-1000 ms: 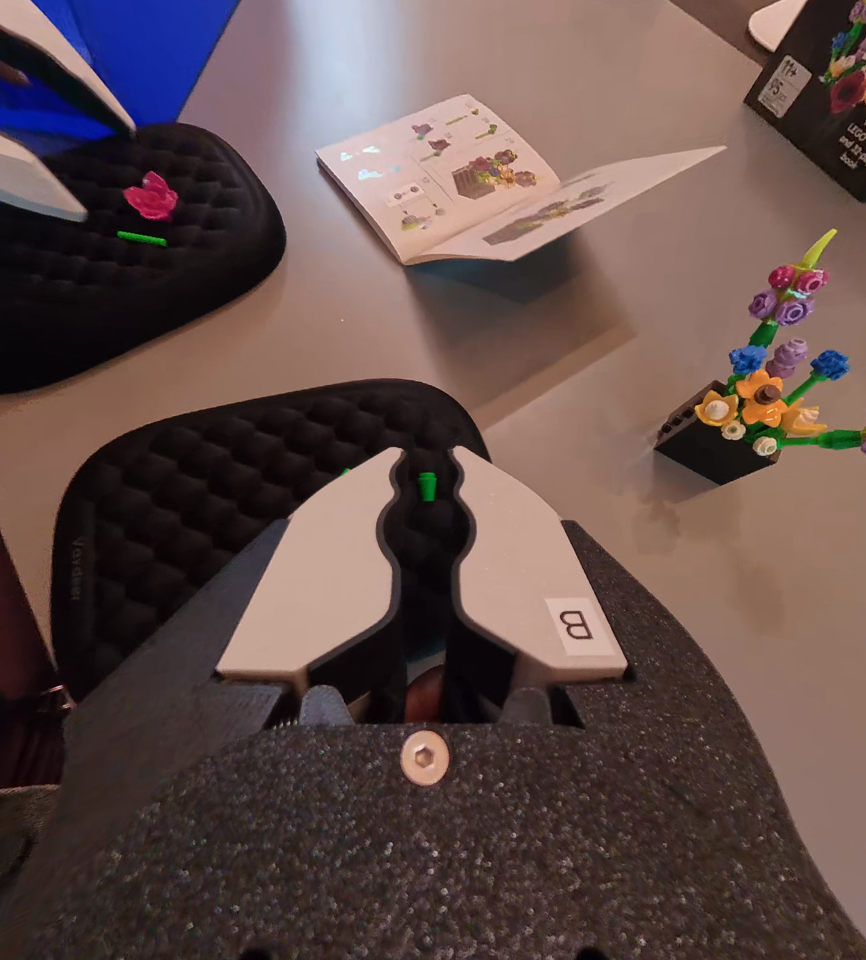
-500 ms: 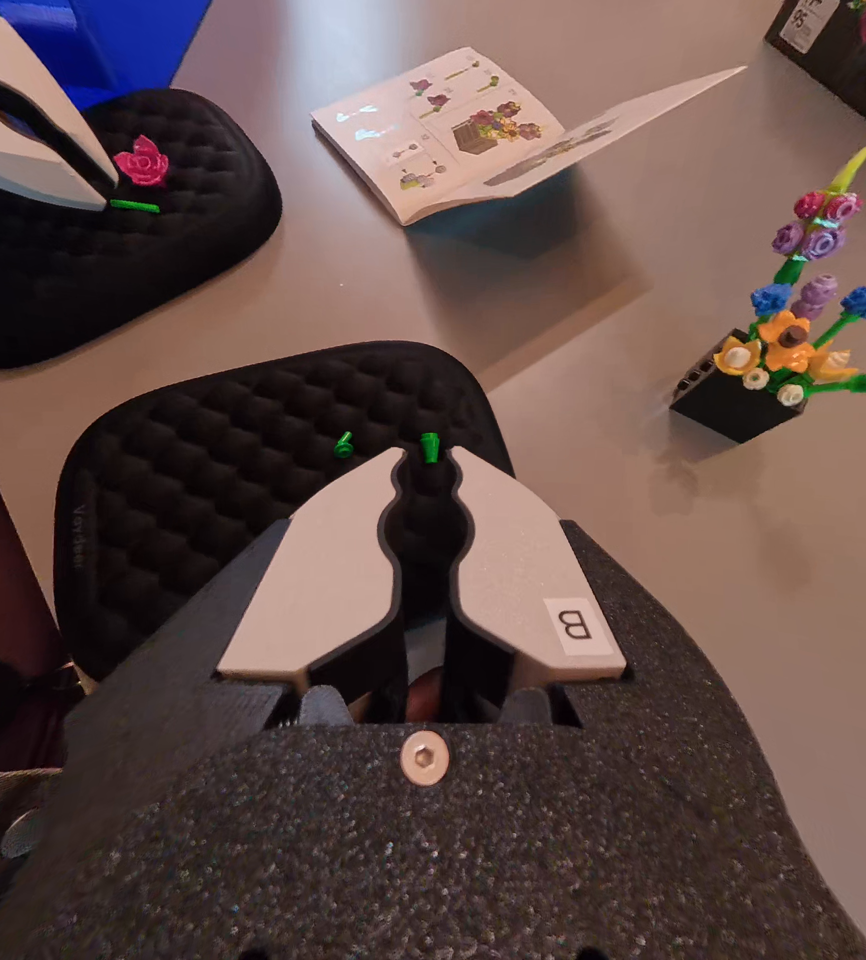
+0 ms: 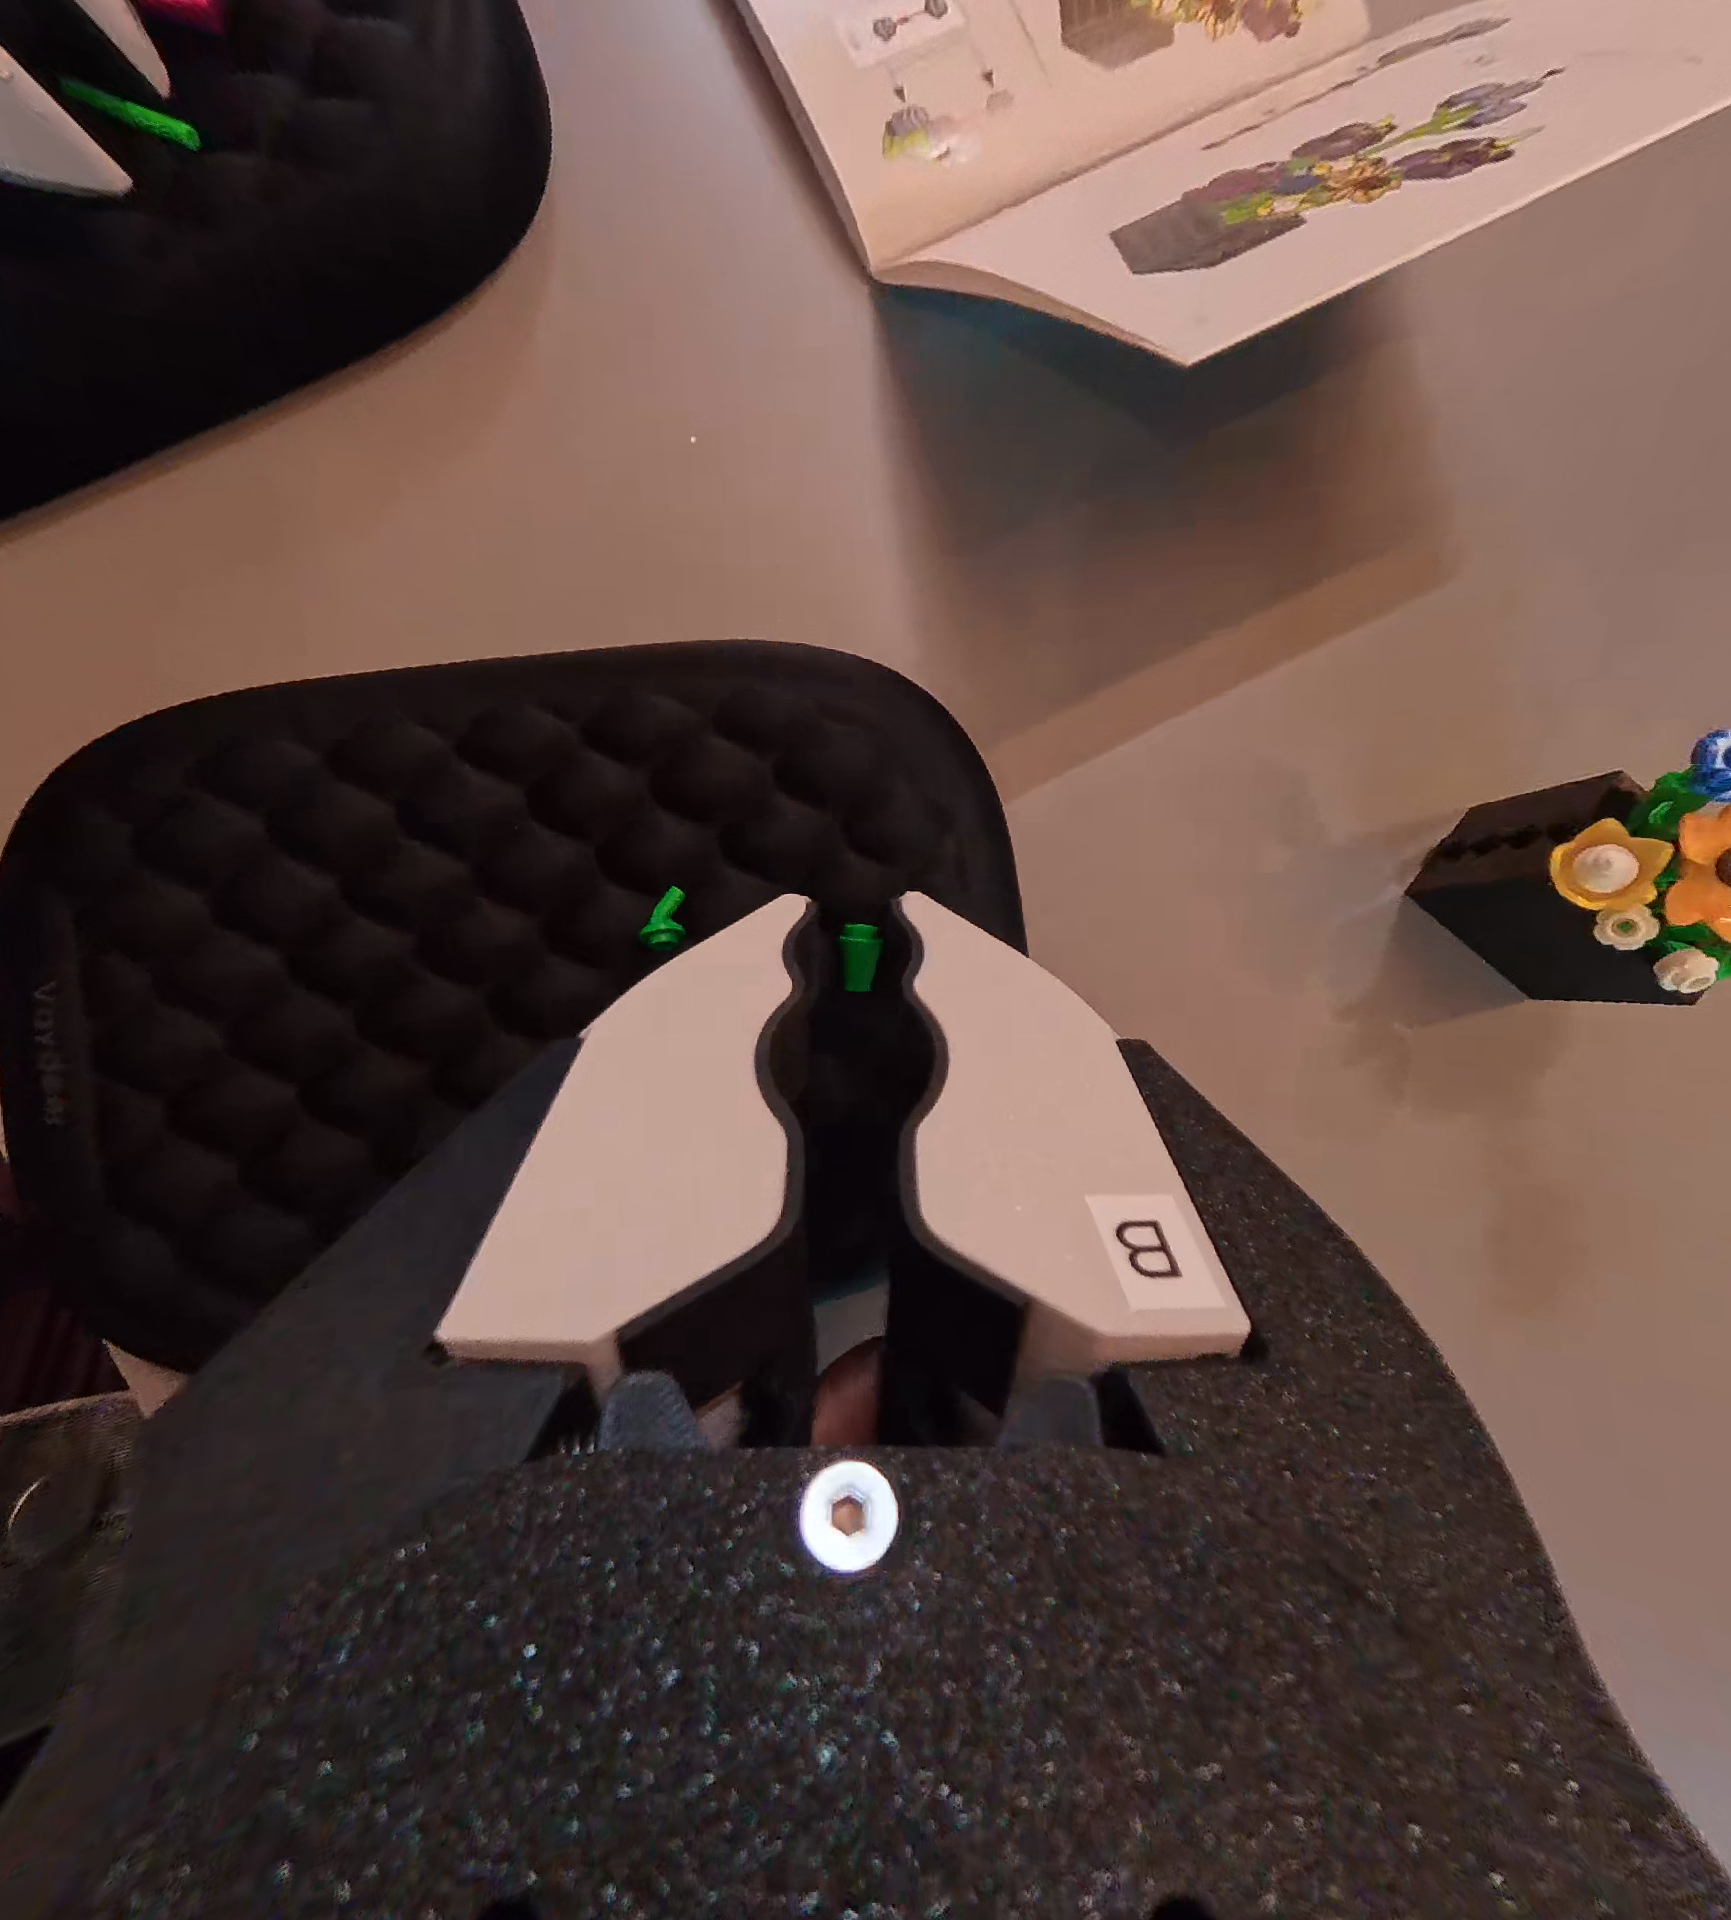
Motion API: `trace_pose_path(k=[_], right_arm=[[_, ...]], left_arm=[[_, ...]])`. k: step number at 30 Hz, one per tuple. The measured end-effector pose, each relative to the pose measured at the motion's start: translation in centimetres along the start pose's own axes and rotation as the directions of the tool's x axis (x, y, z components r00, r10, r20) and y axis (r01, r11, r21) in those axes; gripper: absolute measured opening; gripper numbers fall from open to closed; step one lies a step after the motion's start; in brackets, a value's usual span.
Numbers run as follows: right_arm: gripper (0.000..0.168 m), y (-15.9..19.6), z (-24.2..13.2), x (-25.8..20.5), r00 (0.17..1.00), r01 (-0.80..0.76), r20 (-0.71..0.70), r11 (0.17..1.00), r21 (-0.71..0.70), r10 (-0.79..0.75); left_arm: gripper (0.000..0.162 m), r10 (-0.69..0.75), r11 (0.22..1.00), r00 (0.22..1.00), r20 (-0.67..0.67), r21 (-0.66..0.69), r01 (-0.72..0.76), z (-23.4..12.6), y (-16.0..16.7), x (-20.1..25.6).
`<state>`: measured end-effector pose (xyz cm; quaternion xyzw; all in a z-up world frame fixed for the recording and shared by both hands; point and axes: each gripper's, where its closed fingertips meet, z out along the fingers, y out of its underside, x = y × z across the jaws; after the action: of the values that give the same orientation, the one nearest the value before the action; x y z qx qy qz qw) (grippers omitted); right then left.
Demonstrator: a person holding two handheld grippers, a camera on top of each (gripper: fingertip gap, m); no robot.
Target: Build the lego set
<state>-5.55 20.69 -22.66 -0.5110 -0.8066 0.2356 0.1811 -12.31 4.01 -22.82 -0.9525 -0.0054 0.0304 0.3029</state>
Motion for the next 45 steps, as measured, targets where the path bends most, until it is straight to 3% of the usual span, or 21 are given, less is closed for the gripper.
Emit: trace_pose_path(k=[1, 9, 12, 18, 31, 37, 45], right_arm=[[0.012, 0.0, 0.0, 0.0, 1.000, 0.008, -0.007, 1.000, -0.012, -0.008], [0.007, -0.1, -0.4, 0.0, 0.998, -0.049, -0.031, 0.995, 0.091, 0.052], [0.007, -0.4, -0.7, -0.3, 0.992, -0.124, -0.002, 0.976, 0.182, 0.126], [0.007, -1.2, -1.5, -1.0, 0.969, -0.247, 0.093, 0.916, 0.316, 0.229], [0.007, -0.5, -0.9, -0.7, 0.972, -0.236, 0.066, 0.927, 0.291, 0.226], [0.015, -0.6, -1.2, -0.4, 0.977, -0.209, 0.029, 0.929, 0.305, 0.210], [0.026, -1.0, -2.0, 0.2, 0.975, -0.213, 0.013, 0.913, 0.348, 0.223]], left_arm=[[0.013, -0.002, 1.000, 1.000, -0.006, -0.003, 0.002, 0.1, 0.0, 0.0], [0.005, -0.036, 0.985, 0.994, -0.106, 0.163, 0.053, -0.9, -1.0, 1.1], [0.004, -0.038, 0.956, 0.986, -0.164, 0.281, 0.084, -2.0, -2.9, 2.1], [0.004, -0.058, 0.914, 0.970, -0.236, 0.377, 0.147, -2.3, -4.6, 2.5], [0.004, -0.070, 0.791, 0.946, -0.315, 0.561, 0.245, -4.8, -7.1, 2.4], [0.004, -0.037, 0.742, 0.949, -0.312, 0.627, 0.235, -5.6, -8.0, 2.6], [0.003, -0.006, 0.658, 0.908, -0.418, 0.682, 0.319, -6.8, -8.9, 3.4]])
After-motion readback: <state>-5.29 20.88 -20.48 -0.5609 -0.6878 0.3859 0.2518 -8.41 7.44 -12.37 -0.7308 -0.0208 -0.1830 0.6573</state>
